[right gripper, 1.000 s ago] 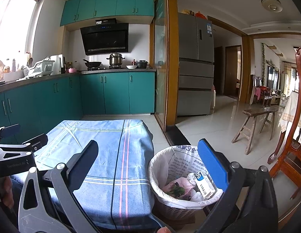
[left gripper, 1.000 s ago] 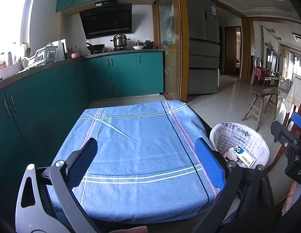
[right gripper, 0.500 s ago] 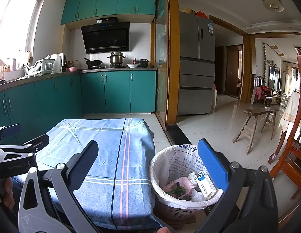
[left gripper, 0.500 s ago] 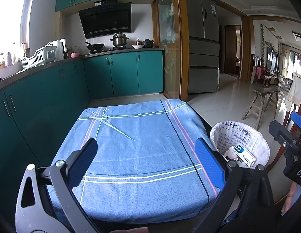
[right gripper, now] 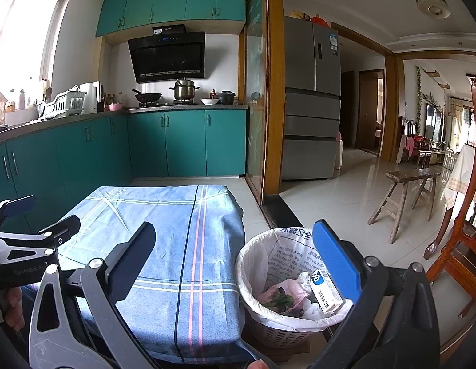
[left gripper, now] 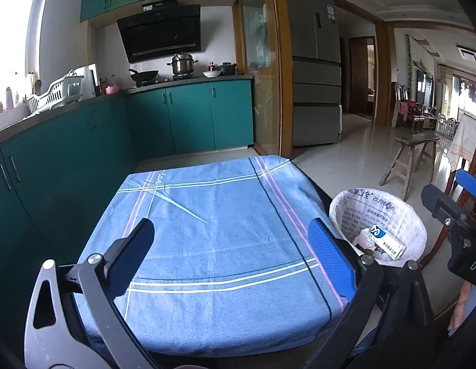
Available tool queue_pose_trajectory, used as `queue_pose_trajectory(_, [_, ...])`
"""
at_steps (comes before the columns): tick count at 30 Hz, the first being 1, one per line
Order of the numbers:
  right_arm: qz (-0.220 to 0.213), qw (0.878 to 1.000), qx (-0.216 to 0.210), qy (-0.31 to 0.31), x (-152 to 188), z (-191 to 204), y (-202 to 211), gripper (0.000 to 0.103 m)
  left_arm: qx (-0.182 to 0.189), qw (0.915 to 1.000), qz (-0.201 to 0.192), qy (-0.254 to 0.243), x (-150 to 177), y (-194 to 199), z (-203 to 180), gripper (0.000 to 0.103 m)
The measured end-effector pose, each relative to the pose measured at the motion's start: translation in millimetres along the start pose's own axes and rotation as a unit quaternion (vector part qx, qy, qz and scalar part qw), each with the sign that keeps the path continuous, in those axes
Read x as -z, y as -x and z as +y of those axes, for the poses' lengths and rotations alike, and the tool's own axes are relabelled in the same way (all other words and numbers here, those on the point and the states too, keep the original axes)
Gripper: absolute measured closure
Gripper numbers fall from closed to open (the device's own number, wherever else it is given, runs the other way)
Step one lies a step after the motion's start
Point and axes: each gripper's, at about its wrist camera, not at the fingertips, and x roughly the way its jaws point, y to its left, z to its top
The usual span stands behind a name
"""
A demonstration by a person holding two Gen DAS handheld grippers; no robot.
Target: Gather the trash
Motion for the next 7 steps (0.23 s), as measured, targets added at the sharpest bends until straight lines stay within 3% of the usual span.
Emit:
queue_pose_trajectory(3, [0.007,1.0,0.002,-0.003,2.1,-2.5,-7.1,0.003,-0.001,0.9998,0.022,0.001,2.4,-13.6,2.4,0.003])
queue_pose_trajectory(5, [0.002,1.0,-0.009,-0.013,1.9,-4.9,-8.0,0.003,-0.023,0.9988,0.043,-0.002,5.2,-29.1,5.5,0.003])
queue_pose_trajectory(7, [-0.028,0.998,-0.044,-0.02,-3.0,-5.1,2.5,0.003,-0.058,0.9931,0.098,-0.028,9.4,-66.1,7.4,0.003])
